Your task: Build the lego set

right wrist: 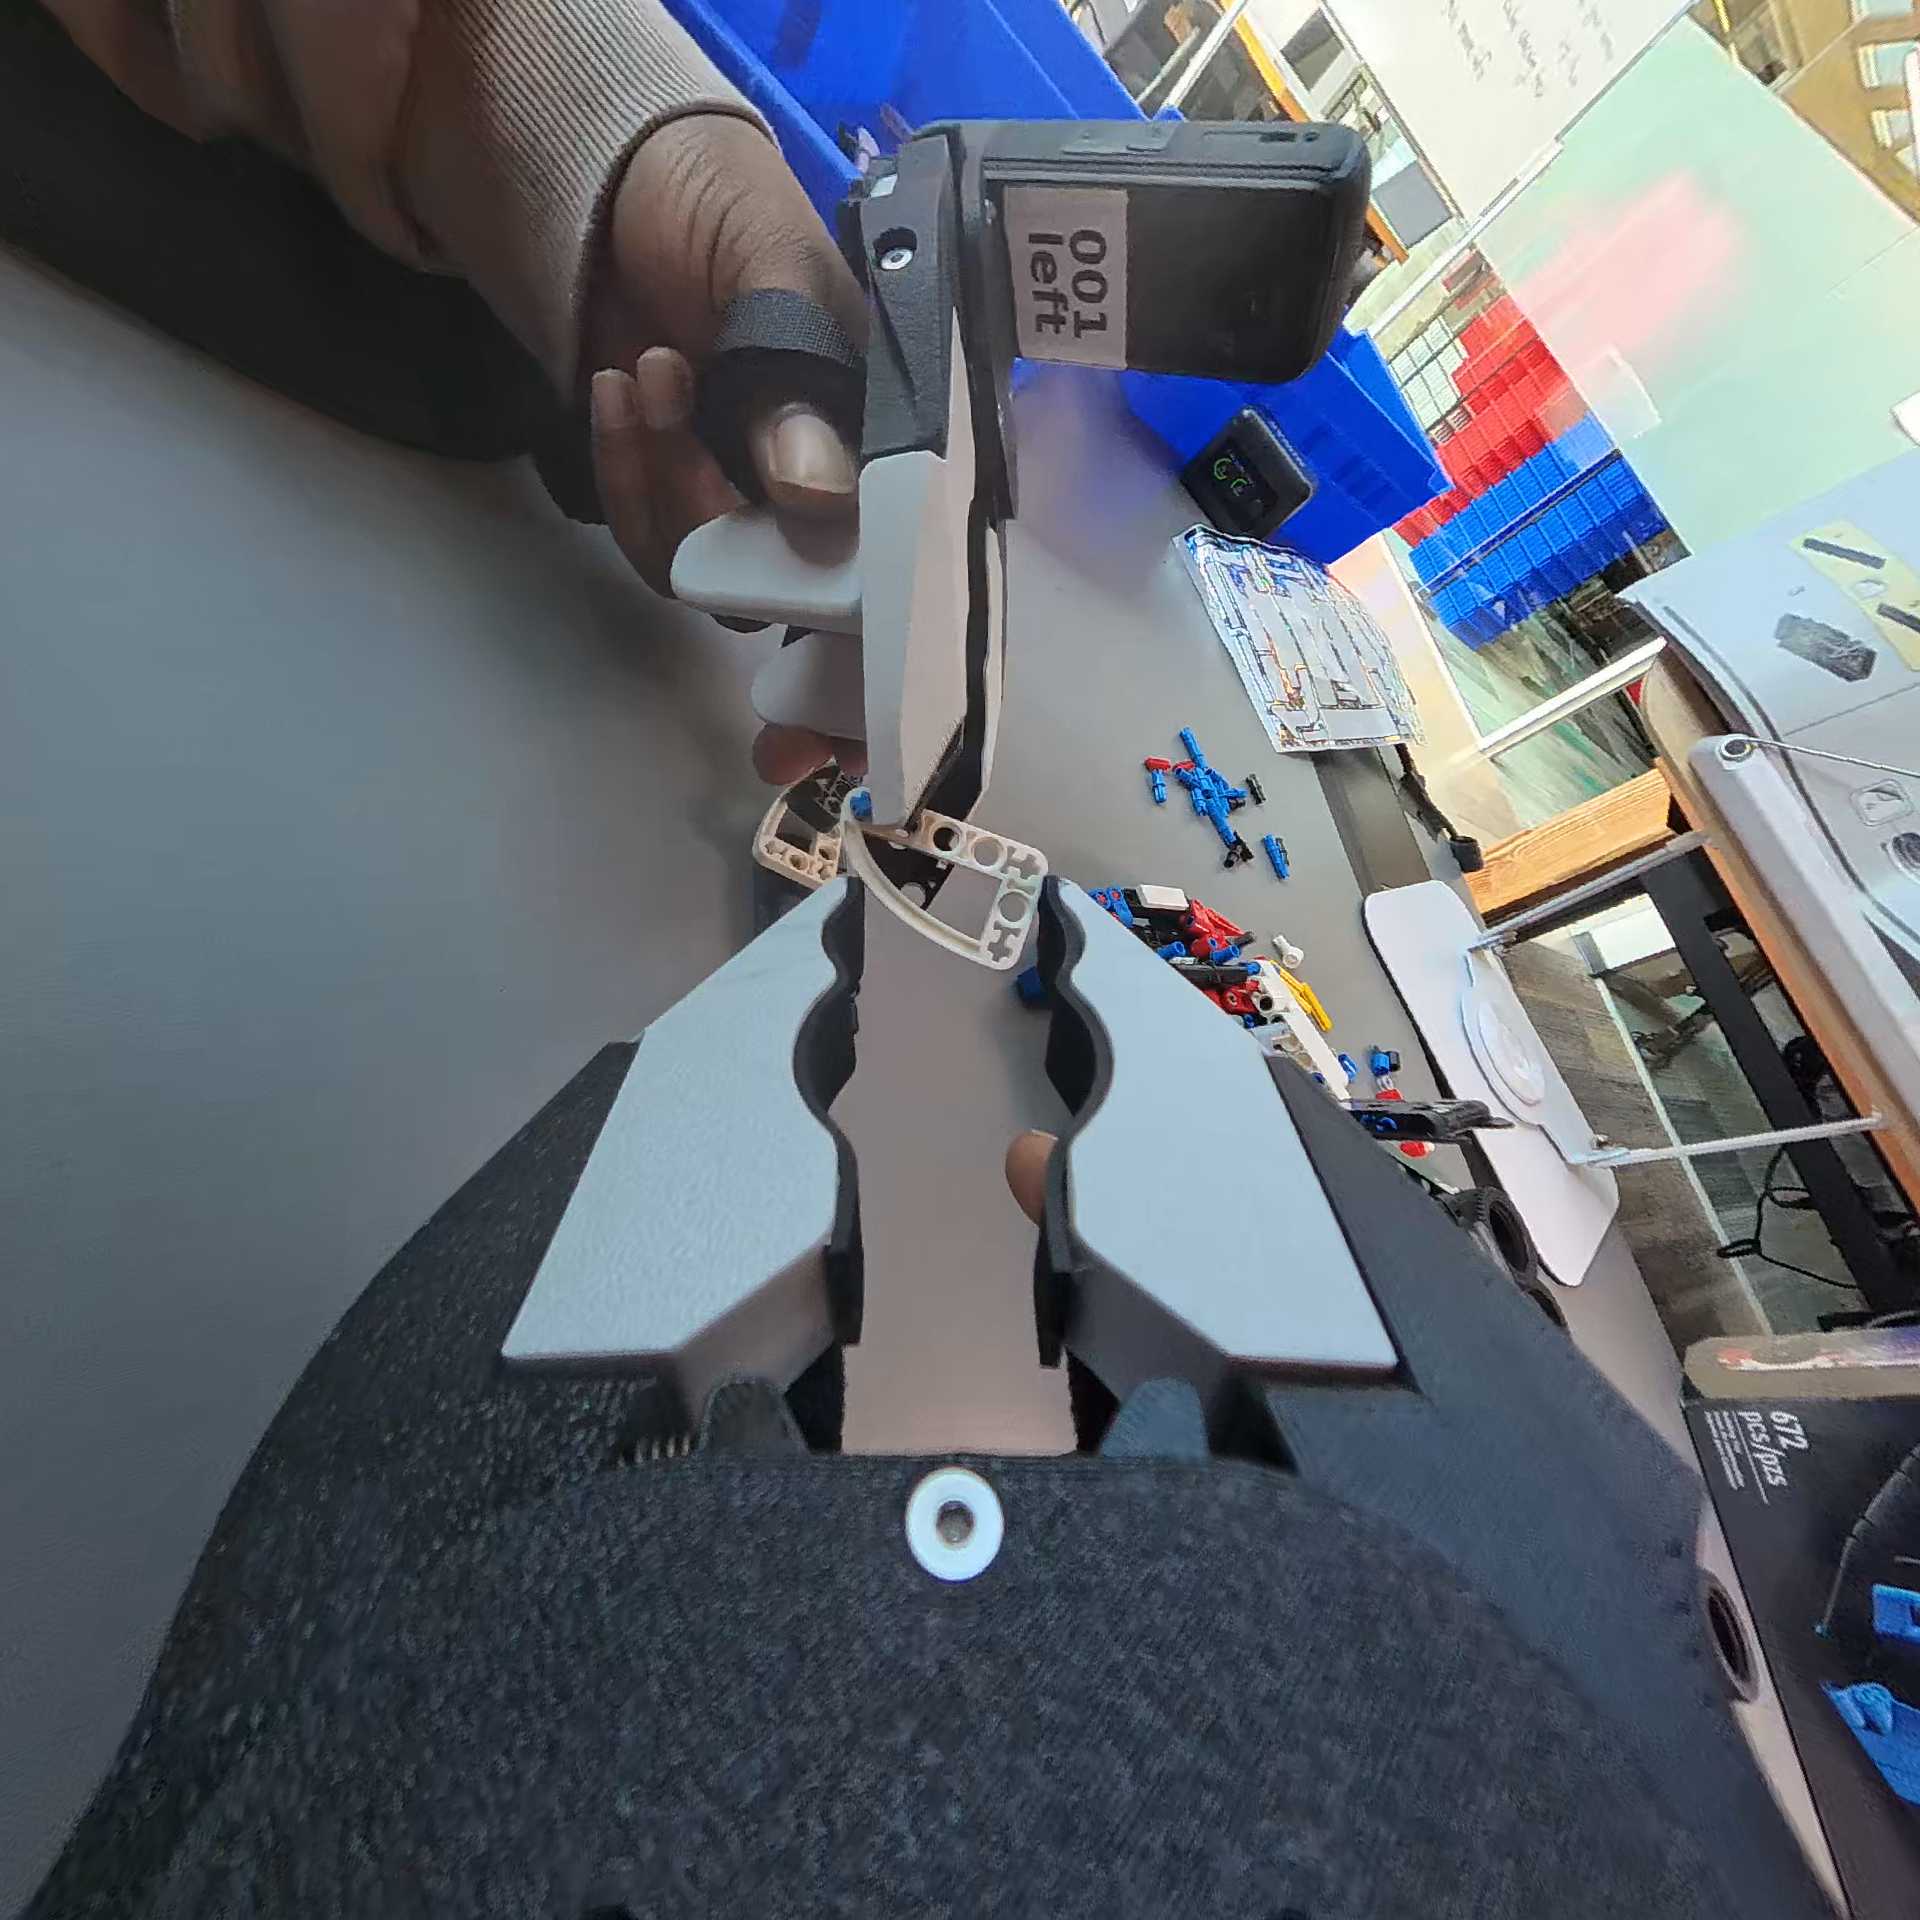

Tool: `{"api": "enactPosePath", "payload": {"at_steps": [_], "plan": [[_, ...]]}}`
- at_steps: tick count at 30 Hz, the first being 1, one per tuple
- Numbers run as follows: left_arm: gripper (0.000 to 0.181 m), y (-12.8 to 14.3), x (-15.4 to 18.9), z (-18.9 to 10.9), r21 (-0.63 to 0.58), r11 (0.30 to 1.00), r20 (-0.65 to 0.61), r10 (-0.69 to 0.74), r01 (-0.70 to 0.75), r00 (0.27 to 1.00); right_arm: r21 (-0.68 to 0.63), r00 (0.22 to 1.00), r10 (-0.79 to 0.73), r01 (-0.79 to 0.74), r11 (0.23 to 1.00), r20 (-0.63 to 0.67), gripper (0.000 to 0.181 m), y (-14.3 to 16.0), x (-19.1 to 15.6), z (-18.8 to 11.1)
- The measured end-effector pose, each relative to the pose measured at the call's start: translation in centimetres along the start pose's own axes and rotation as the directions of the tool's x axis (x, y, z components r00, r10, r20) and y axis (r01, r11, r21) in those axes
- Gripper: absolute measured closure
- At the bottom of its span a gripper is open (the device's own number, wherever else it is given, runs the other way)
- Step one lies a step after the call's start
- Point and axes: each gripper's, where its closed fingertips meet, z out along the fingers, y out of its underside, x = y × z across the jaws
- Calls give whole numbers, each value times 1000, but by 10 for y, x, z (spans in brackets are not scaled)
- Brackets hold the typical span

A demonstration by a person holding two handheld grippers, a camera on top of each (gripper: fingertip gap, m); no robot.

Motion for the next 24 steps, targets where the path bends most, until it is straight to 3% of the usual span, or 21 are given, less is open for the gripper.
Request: {"api": "enactPosePath", "payload": {"at_steps": [20,24], "plan": [[170,-45,-6,-16,362,931,36,-61,43,998,54,939,250,-245,968,-238,152,-4,42,3],[171,-60,-10,-35,461,887,68,-44,8,997,117,866,461,-446,887,-195,130,-5,49,2]]}}
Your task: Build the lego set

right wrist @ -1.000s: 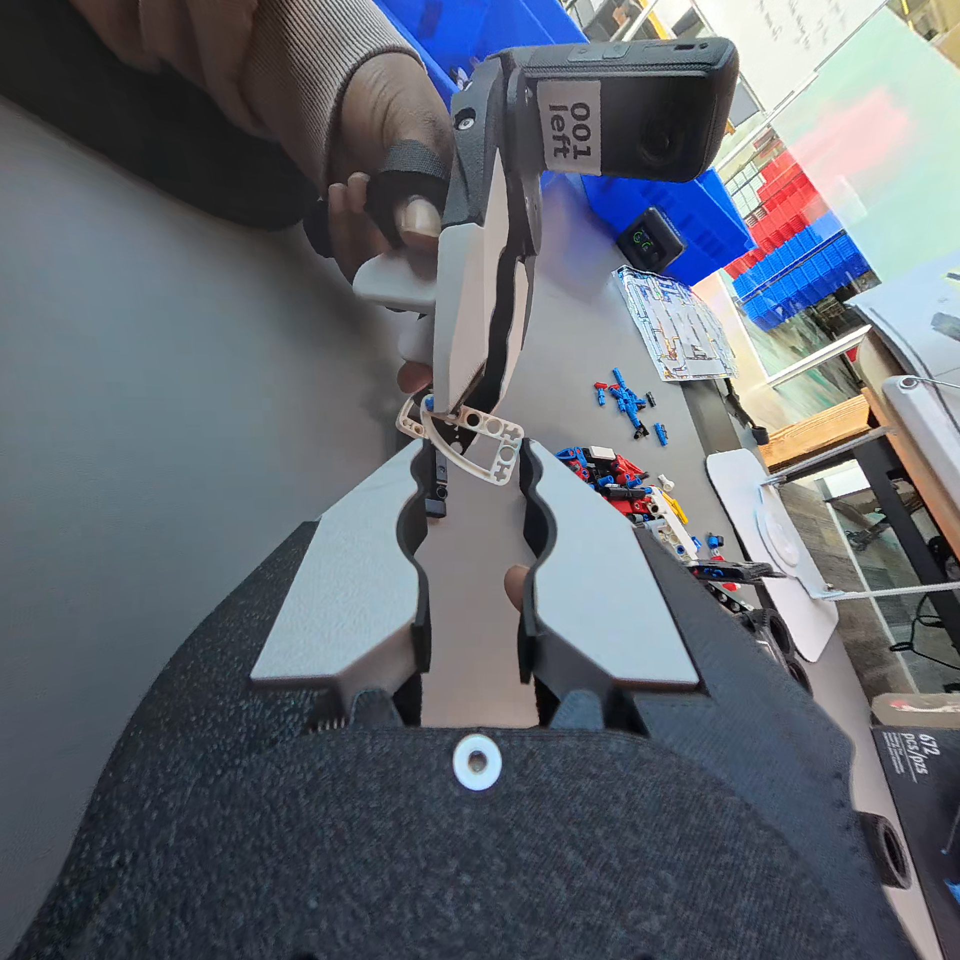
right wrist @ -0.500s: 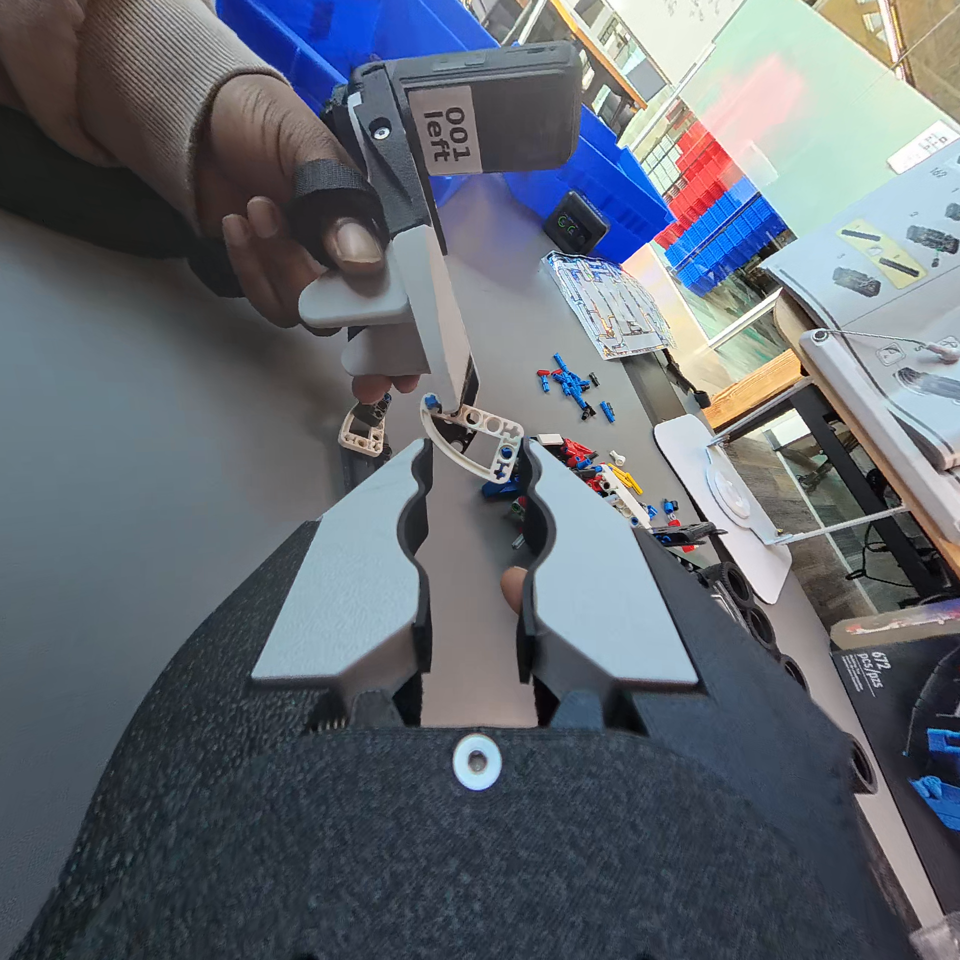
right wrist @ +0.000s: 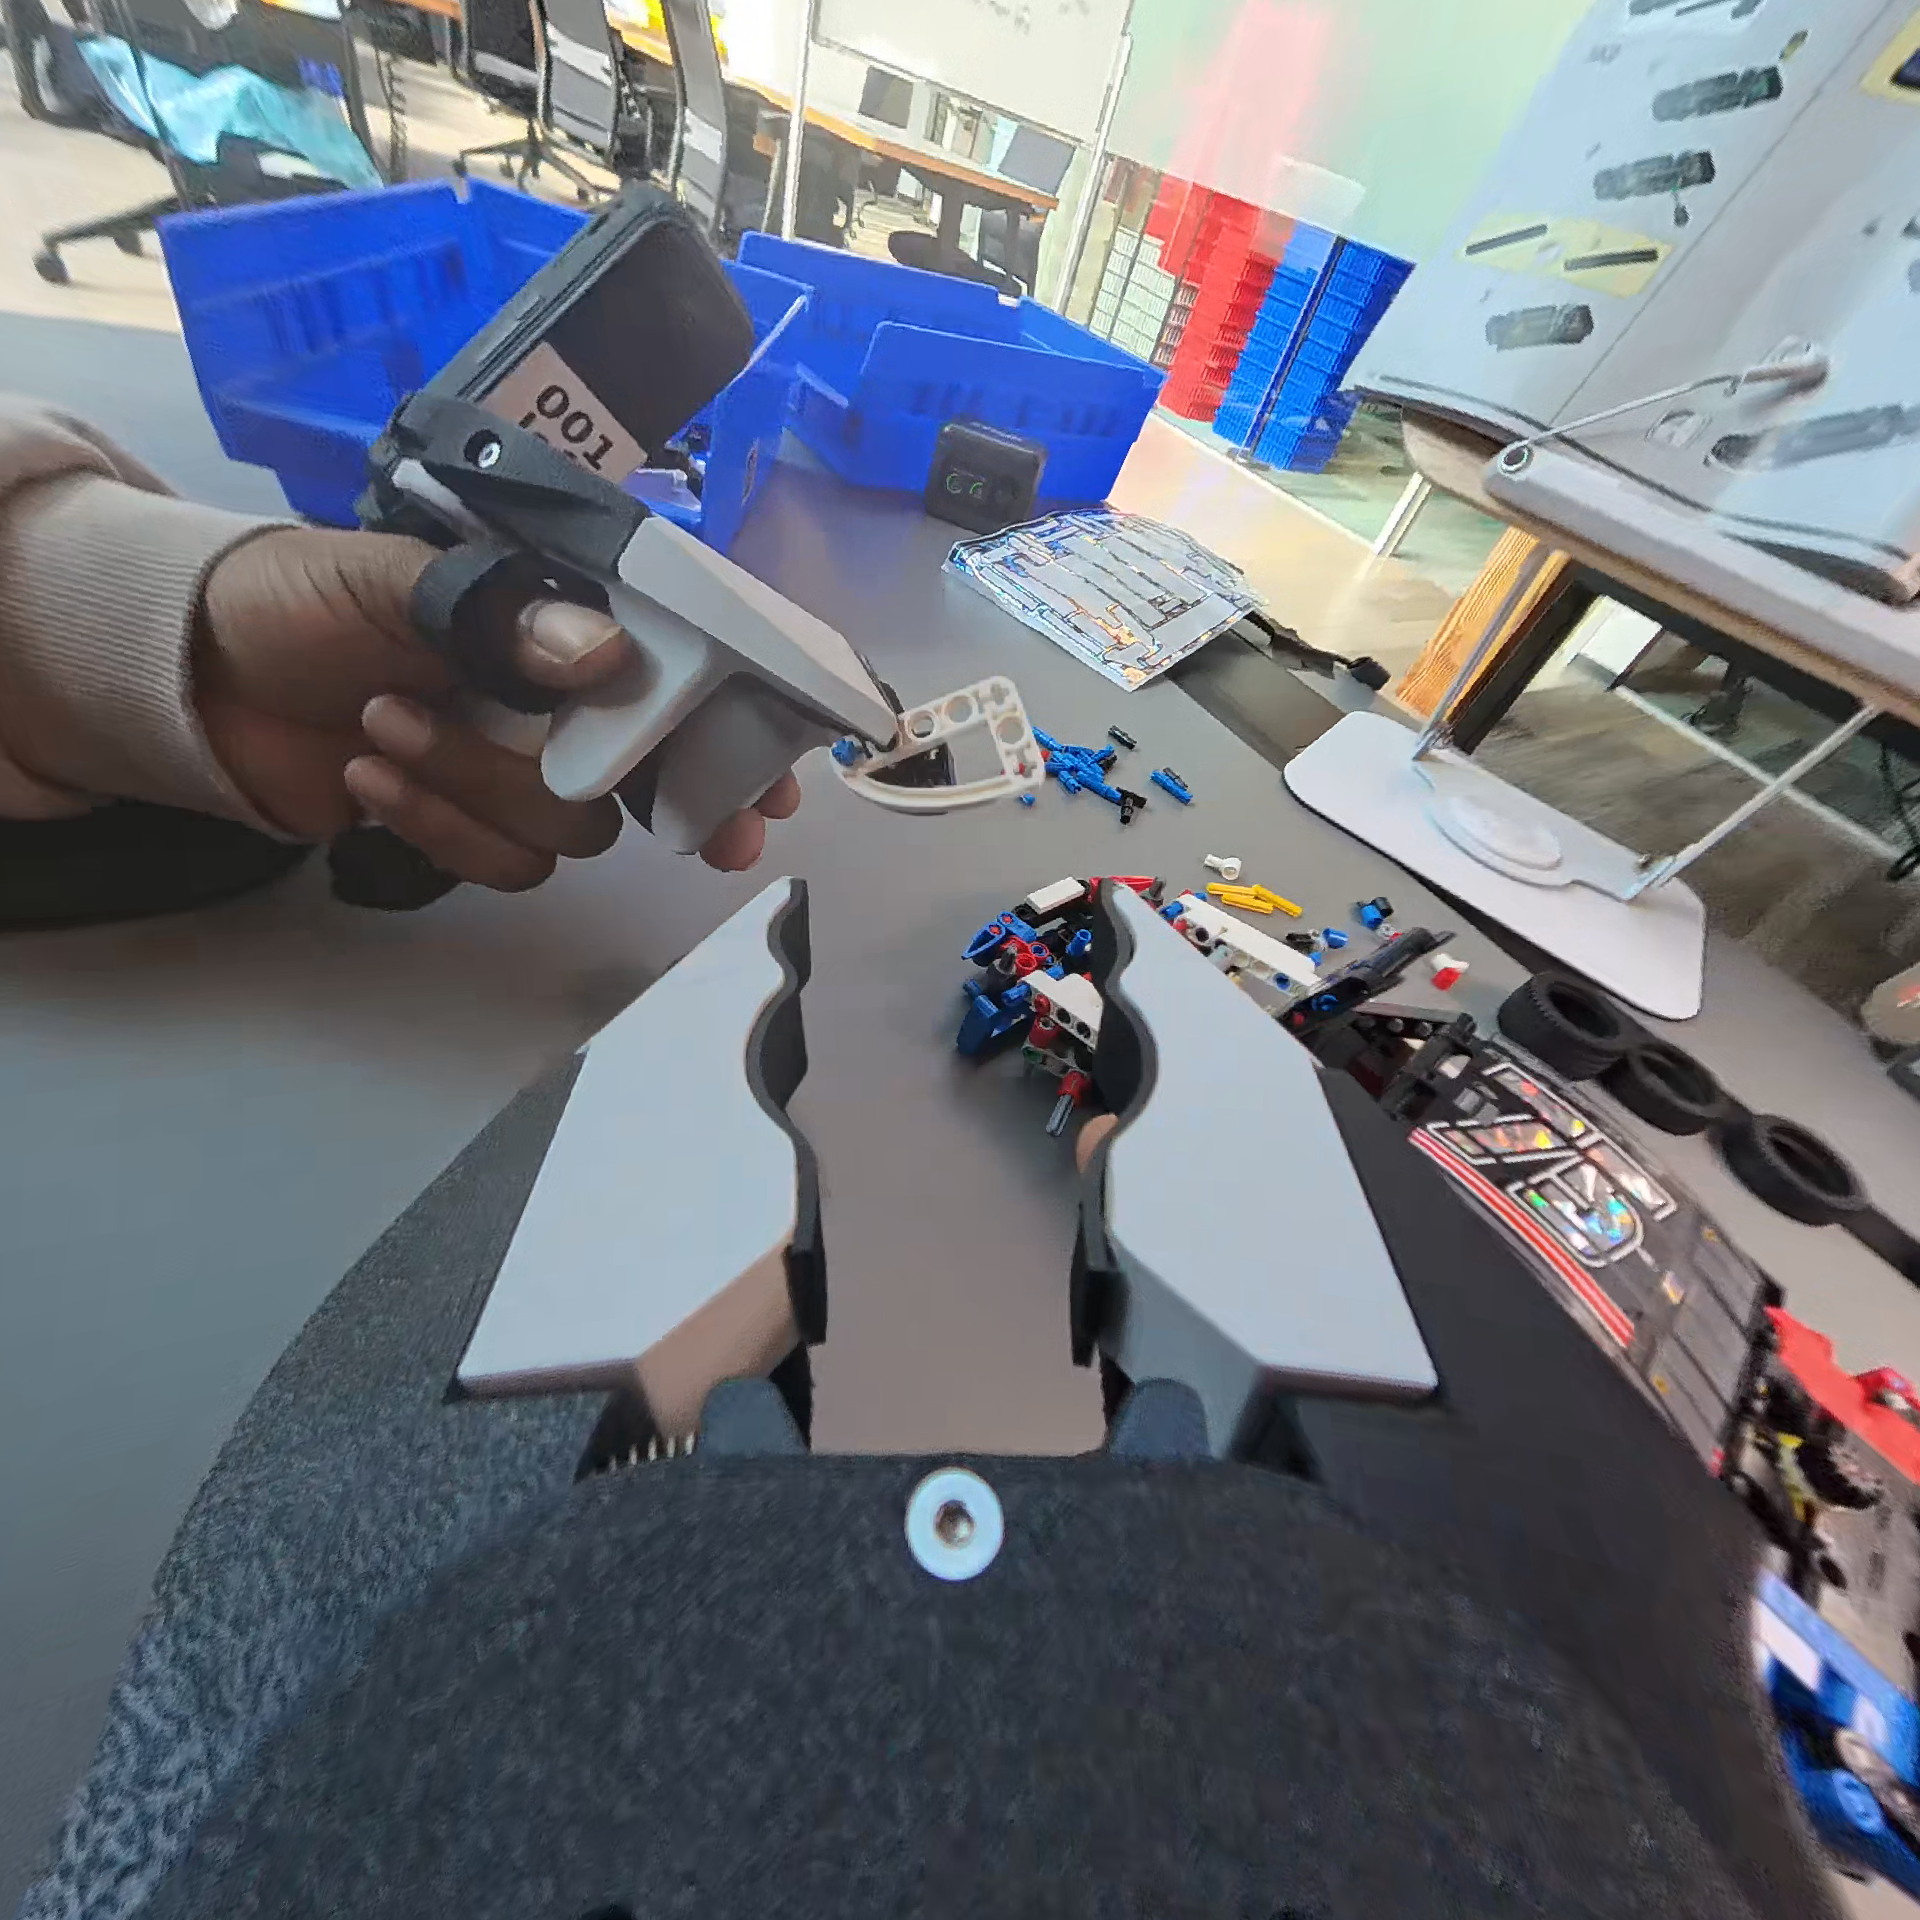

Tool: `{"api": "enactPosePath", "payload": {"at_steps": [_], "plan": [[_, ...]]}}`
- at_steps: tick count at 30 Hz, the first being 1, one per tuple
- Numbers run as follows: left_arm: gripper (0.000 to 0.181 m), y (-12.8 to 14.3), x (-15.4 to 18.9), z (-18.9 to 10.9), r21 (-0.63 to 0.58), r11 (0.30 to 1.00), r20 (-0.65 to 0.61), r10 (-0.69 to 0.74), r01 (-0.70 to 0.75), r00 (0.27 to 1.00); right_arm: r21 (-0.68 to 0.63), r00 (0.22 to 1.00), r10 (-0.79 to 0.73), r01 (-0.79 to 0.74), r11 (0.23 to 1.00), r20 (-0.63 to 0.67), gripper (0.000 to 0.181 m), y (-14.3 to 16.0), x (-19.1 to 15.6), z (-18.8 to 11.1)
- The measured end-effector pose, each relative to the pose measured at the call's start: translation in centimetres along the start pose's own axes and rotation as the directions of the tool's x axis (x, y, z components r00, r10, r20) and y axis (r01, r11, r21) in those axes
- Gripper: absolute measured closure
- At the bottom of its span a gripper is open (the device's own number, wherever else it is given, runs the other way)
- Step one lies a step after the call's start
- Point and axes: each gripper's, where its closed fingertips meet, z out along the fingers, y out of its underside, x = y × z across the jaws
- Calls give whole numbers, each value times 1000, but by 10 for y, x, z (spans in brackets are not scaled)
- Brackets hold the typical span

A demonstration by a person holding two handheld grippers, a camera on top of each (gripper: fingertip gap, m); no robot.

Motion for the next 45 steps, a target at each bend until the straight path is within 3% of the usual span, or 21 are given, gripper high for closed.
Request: {"api": "enactPosePath", "payload": {"at_steps": [7,12,17,21,25,31,36,39,45], "plan": [[170,-7,7,3,91,996,-30,20,-17,999,21,992,128,-128,992,5,134,-7,-11,9],[171,9,12,15,58,998,-43,17,-15,999,59,993,94,-90,994,-66,146,-17,-7,12],[171,14,8,12,-14,999,-53,-37,37,998,21,999,19,-20,1000,32,157,-7,-11,11],[168,6,4,1,-49,997,-7,65,-65,998,-81,980,-17,33,996,196,157,16,-21,5],[168,-4,-5,-15,-119,960,71,262,-253,962,-290,912,103,18,957,397,157,61,-45,-6],[168,17,-21,-21,-319,852,99,466,-415,879,-356,888,114,59,933,446,157,79,-55,-6],[165,51,-22,-17,-463,738,0,554,-491,832,-366,877,134,51,929,461,157,81,-57,-7],[164,58,-22,-17,-496,692,-26,593,-525,805,-366,879,134,49,929,458,157,81,-56,-6],[170,38,-30,-23,-450,748,56,569,-488,820,-363,880,129,52,930,456,157,83,-55,-6]]}}
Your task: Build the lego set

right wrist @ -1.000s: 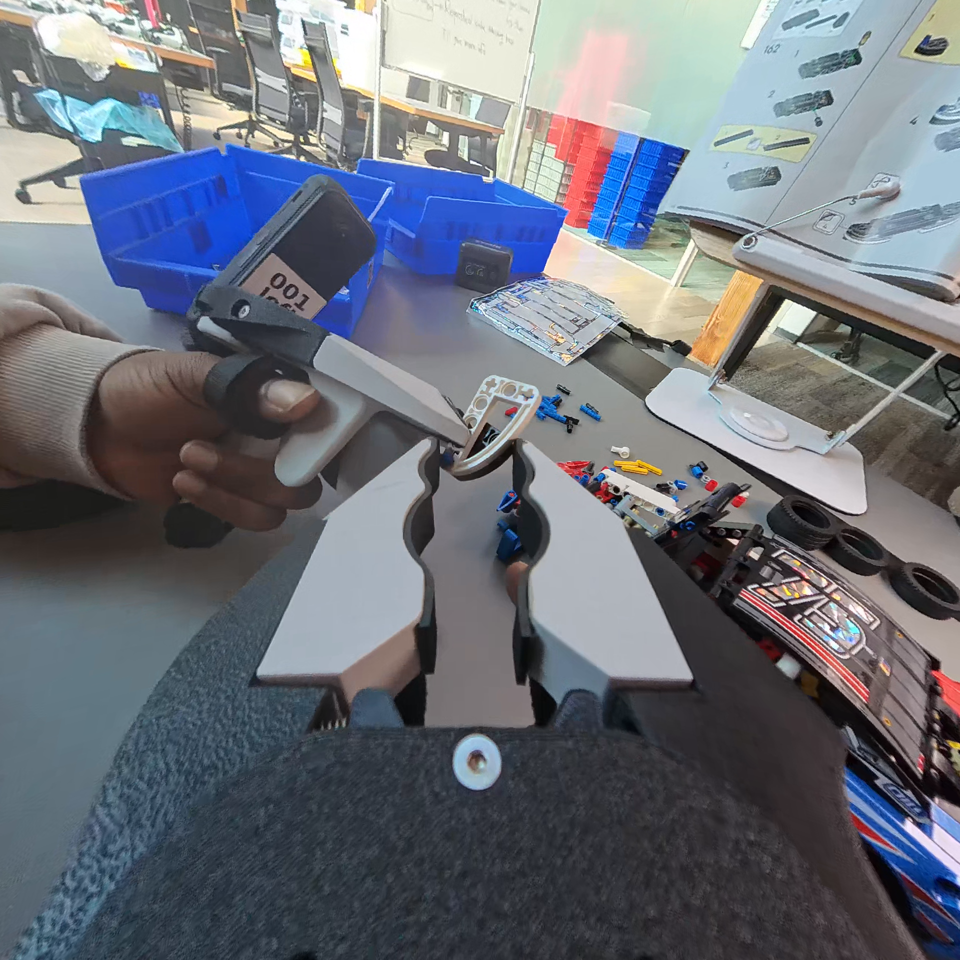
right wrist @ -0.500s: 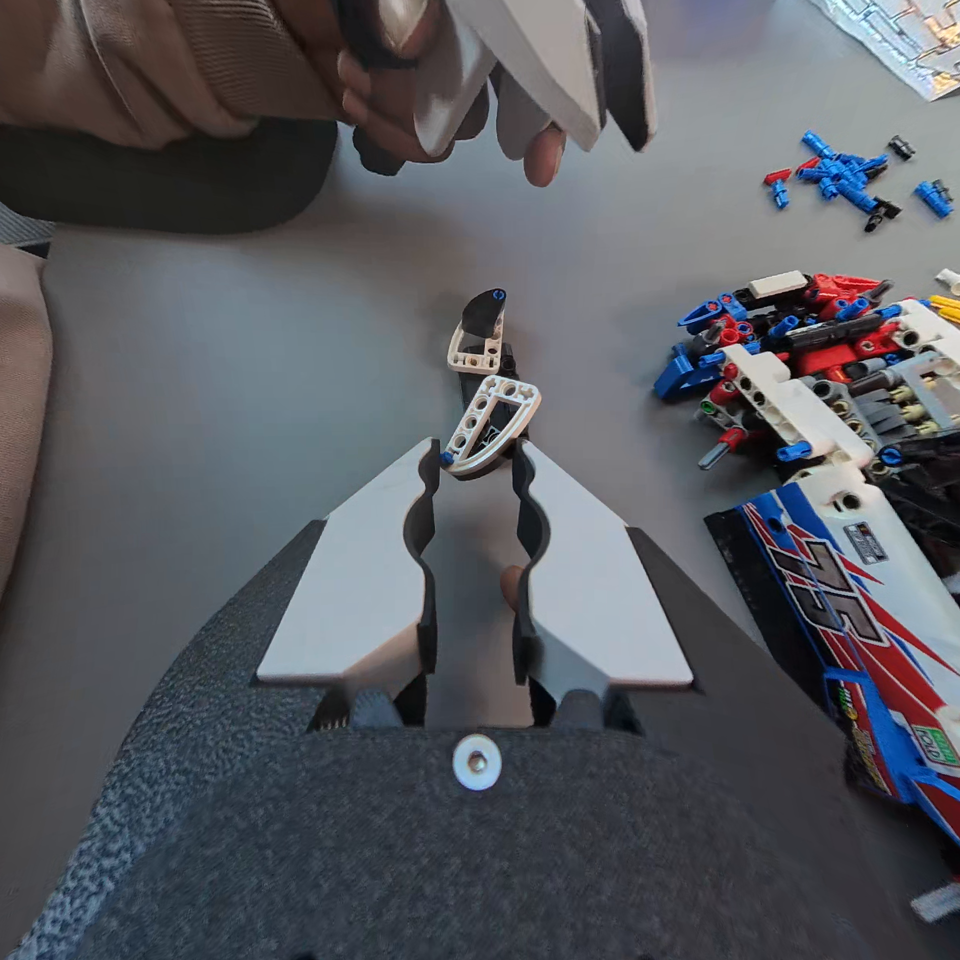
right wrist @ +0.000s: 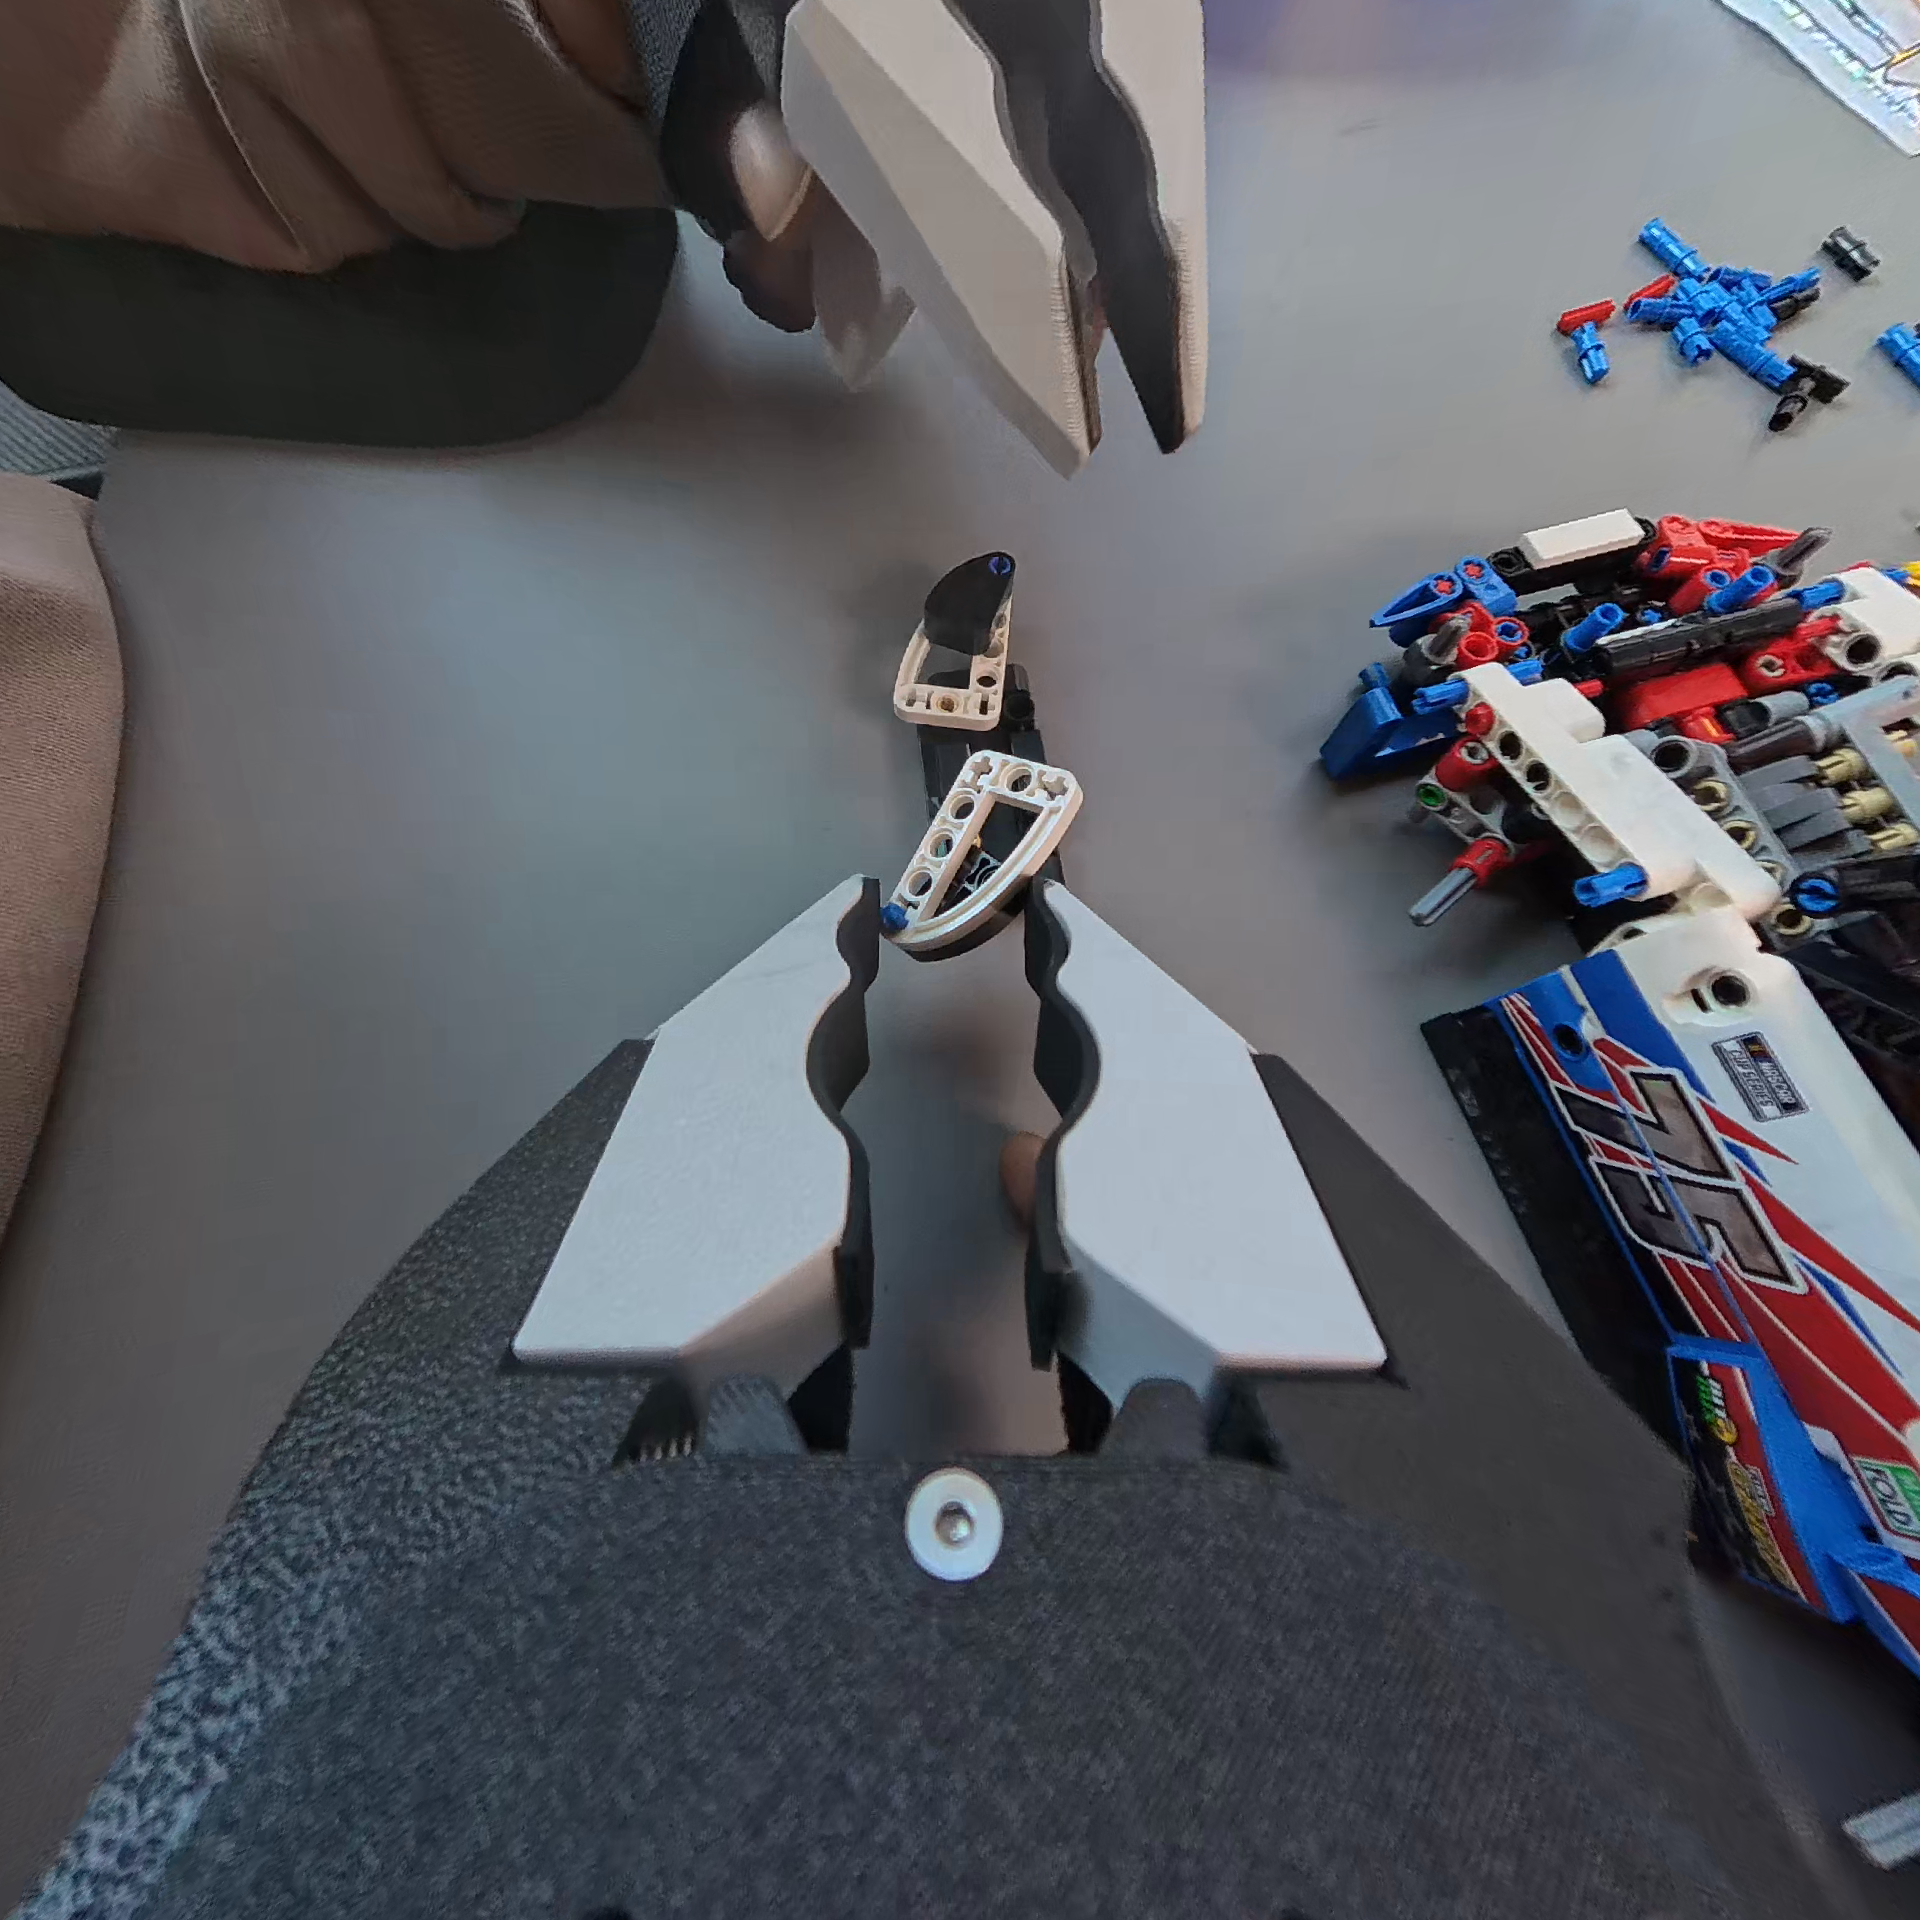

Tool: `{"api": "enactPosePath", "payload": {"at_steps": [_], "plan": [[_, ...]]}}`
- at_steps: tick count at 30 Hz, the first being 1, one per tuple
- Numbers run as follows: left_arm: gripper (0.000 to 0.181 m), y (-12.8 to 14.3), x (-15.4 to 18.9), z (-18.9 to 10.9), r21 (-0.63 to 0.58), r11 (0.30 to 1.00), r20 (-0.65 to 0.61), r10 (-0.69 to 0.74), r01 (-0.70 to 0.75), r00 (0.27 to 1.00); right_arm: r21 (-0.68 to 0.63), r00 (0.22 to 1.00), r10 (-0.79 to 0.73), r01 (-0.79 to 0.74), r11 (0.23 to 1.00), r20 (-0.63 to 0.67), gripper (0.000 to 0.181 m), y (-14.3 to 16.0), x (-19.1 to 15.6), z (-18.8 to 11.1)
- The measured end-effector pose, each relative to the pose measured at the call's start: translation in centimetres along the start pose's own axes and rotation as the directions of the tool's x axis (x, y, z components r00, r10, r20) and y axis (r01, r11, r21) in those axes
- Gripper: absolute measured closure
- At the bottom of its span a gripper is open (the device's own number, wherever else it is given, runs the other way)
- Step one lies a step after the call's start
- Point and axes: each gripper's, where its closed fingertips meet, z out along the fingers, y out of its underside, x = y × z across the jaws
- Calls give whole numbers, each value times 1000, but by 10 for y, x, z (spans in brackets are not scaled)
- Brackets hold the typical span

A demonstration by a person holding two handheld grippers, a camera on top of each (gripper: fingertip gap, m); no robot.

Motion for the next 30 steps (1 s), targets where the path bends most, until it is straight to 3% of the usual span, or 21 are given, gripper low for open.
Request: {"api": "enactPosePath", "payload": {"at_steps": [4,9,14,16,19,21,23,25,27,29,30], "plan": [[166,0,7,1,2,1000,-50,-27,27,998,38,990,-120,123,992,-76,157,-9,4,-3],[161,14,31,16,-82,997,-129,-2,-9,992,42,904,-380,395,918,-196,157,-22,-2,-2],[175,11,41,17,-61,990,-144,116,-126,983,32,810,-508,540,841,-294,157,-34,-2,-8],[180,-2,48,11,32,967,-134,254,-252,958,141,847,-433,491,860,-308,160,-48,-3,-19],[180,-15,62,4,138,873,-69,480,-468,874,315,973,-211,231,921,-94,147,-54,-11,-35],[180,-17,74,3,170,834,-77,543,-525,836,360,988,-154,153,920,-26,147,-52,-10,-39],[180,-14,80,5,171,800,-75,593,-575,802,394,984,-175,153,906,20,157,-54,-20,-40],[180,-13,79,6,172,803,-77,588,-571,805,376,975,-224,205,904,6,171,-53,-27,-37],[179,-12,70,6,151,843,-71,530,-516,845,348,949,-292,315,883,-118,172,-56,-19,-37],[174,-7,55,7,95,922,-89,383,-375,920,296,906,-352,412,862,-237,173,-57,-10,-38],[162,-3,50,8,60,958,-116,284,-279,952,267,875,-378,459,848,-303,172,-59,-4,-39]]}}
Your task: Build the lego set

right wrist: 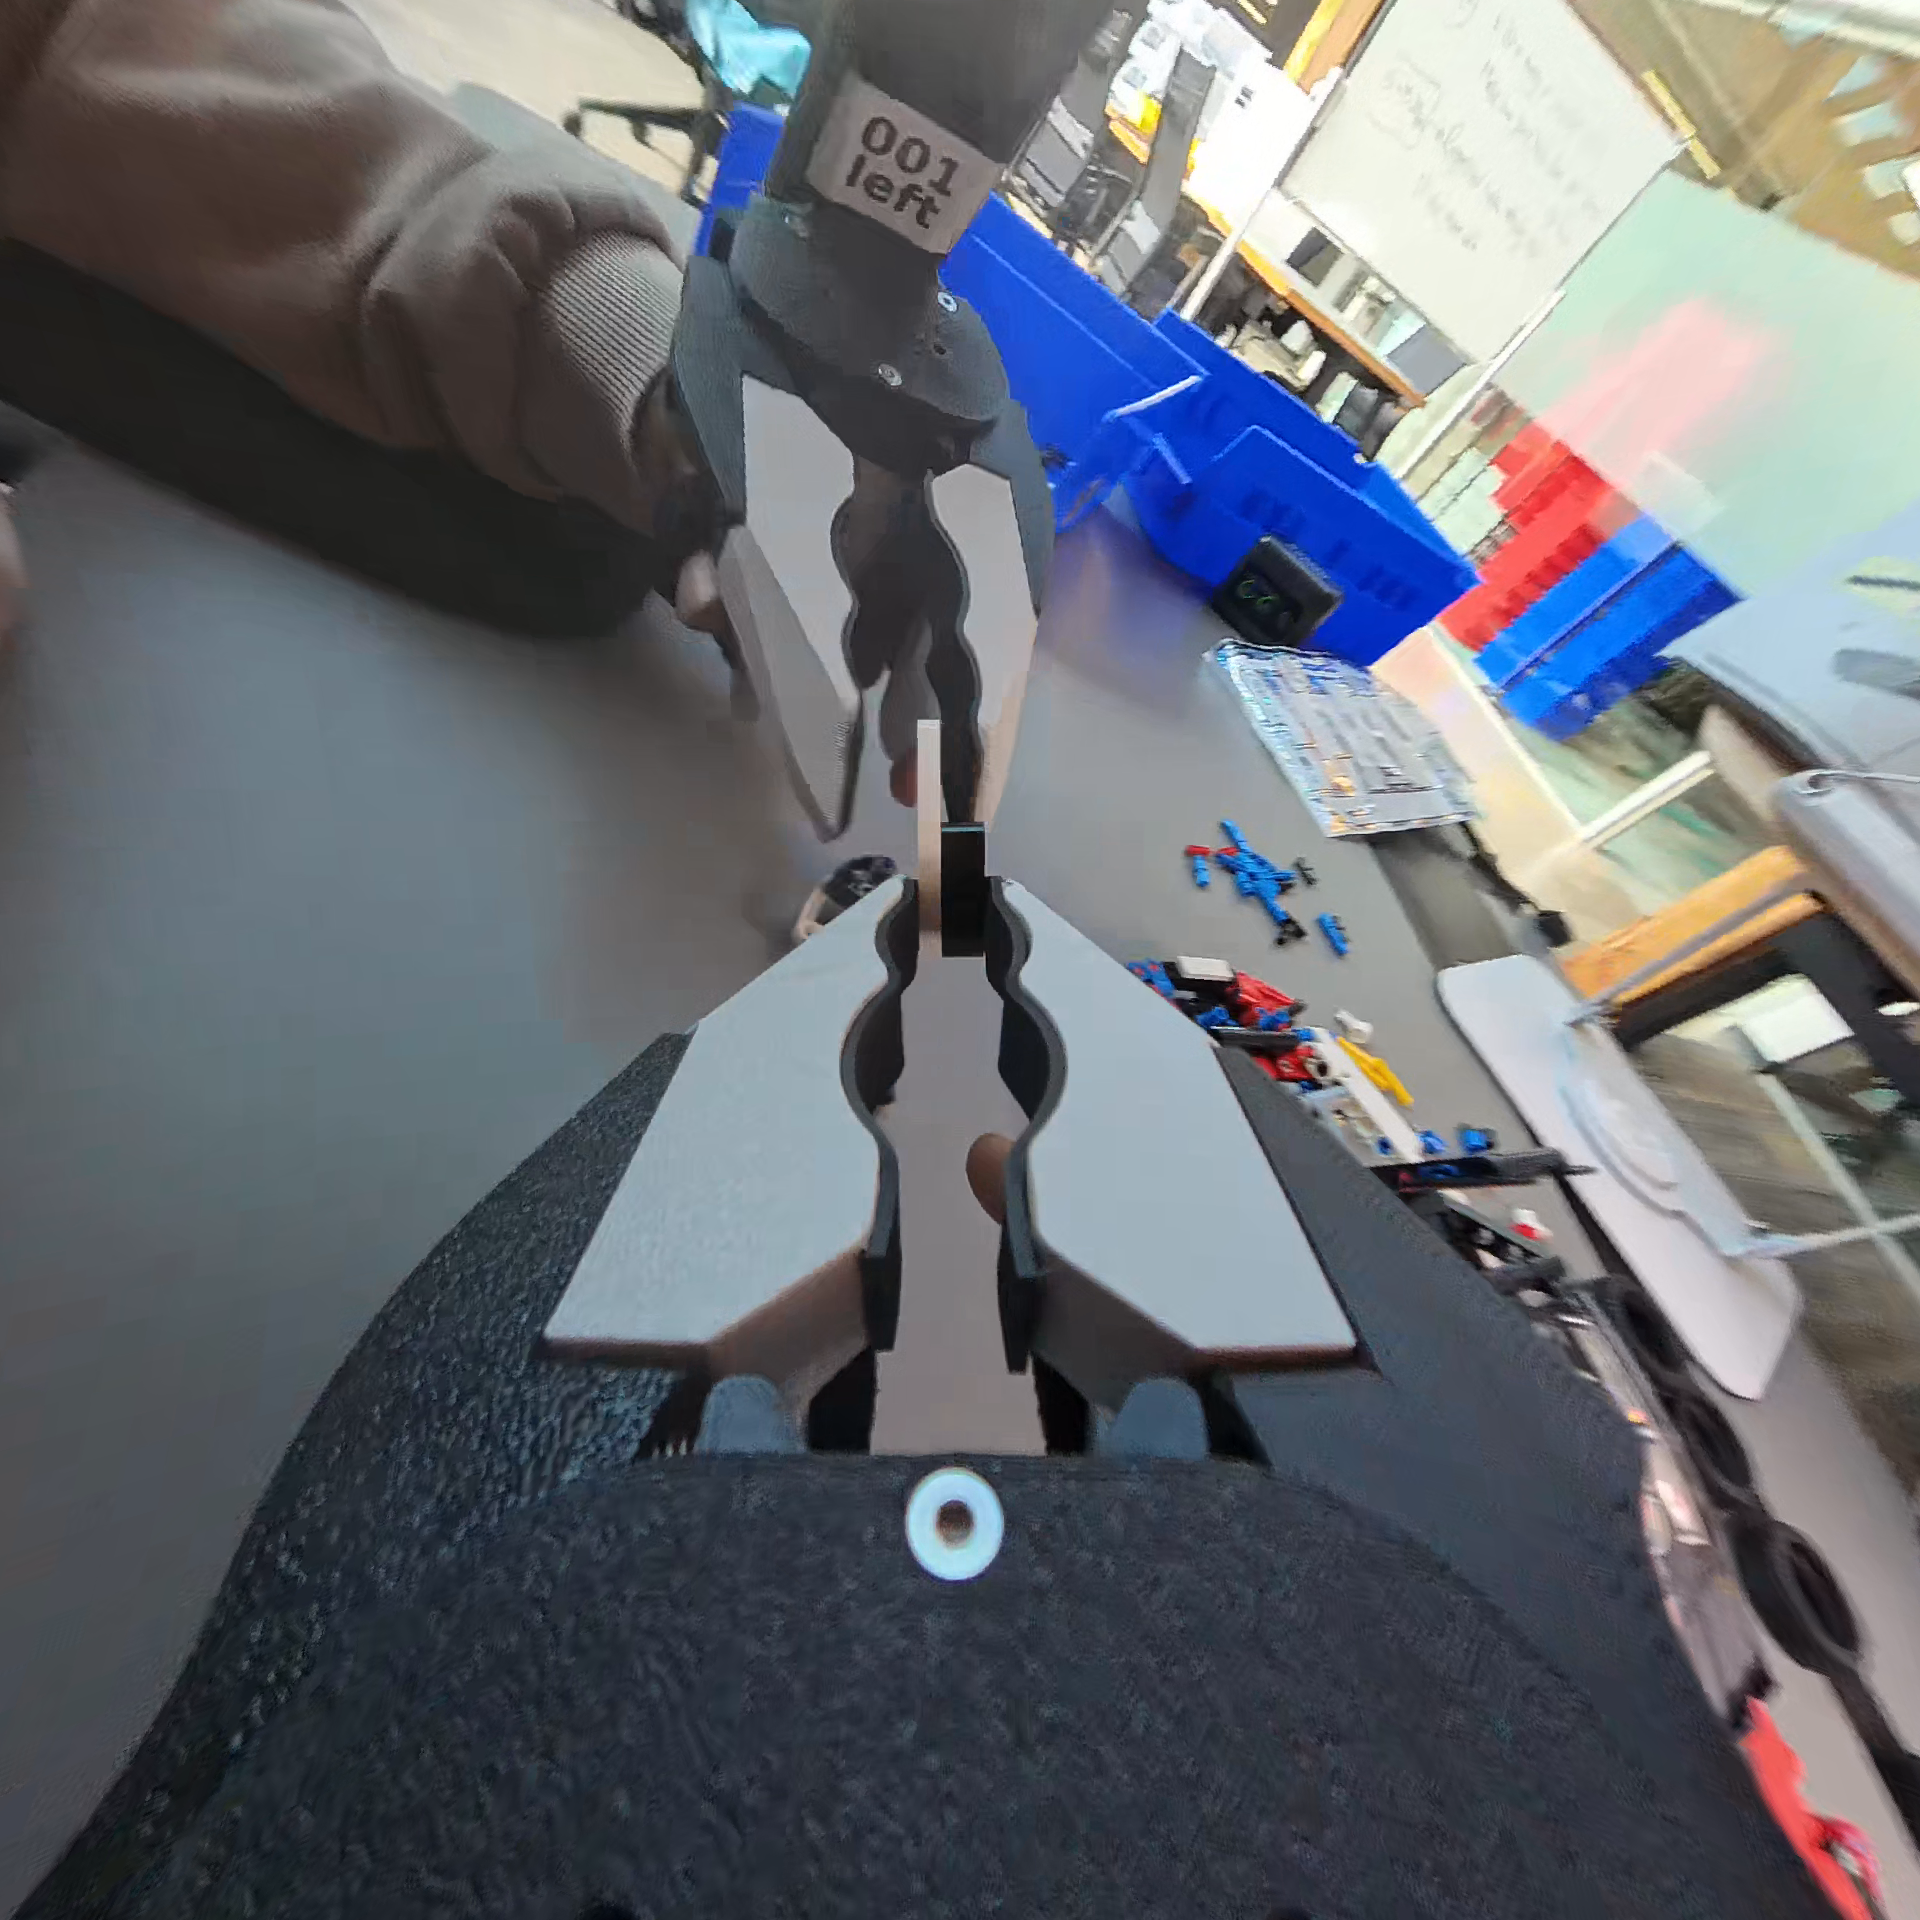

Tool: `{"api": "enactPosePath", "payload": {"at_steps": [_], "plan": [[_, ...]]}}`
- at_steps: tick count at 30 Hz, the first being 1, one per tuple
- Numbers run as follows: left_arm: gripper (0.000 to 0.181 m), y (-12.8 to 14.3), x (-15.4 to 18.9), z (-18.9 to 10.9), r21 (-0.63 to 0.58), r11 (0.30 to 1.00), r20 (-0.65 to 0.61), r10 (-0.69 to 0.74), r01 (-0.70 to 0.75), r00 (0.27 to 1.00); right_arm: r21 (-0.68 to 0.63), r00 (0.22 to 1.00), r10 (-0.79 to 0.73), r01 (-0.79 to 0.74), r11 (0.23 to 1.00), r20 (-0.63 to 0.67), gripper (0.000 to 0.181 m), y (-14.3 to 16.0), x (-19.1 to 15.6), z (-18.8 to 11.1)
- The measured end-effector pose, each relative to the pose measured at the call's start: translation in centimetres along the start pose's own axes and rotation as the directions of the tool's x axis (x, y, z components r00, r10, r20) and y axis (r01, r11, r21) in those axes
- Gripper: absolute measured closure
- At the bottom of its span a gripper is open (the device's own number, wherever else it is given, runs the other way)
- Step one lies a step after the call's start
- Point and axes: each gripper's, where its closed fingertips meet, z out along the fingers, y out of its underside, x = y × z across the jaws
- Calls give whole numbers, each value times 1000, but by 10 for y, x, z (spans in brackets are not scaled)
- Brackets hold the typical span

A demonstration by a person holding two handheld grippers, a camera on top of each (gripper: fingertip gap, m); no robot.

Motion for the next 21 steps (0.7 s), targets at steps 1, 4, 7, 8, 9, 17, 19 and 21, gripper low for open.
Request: {"api": "enactPosePath", "payload": {"at_steps": [1,4,7,8,9,17,19,21], "plan": [[149,3,-1,-1,-12,994,-37,-106,105,994,-19,997,-60,59,998,-46,172,1,4,0],[137,0,2,-1,-16,935,-147,-352,354,924,-104,953,-273,261,960,-133,172,6,9,4],[141,1,4,3,-25,919,-148,-394,394,907,-155,889,-432,410,899,-154,173,8,4,10],[145,1,3,4,-26,916,-138,-399,399,907,-177,860,-483,456,872,-165,172,9,5,11],[147,3,1,5,-29,915,-116,-403,403,908,-192,834,-525,494,848,-172,172,9,5,12],[158,2,-4,-3,-24,985,-48,-173,172,984,-79,944,-292,283,956,-151,158,4,3,11],[158,-2,-2,-10,7,1000,-41,-14,14,999,-13,996,-65,64,998,-67,146,3,2,7],[158,-2,3,-16,20,997,-54,81,-81,995,25,999,51,-51,998,4,146,2,0,1]]}}
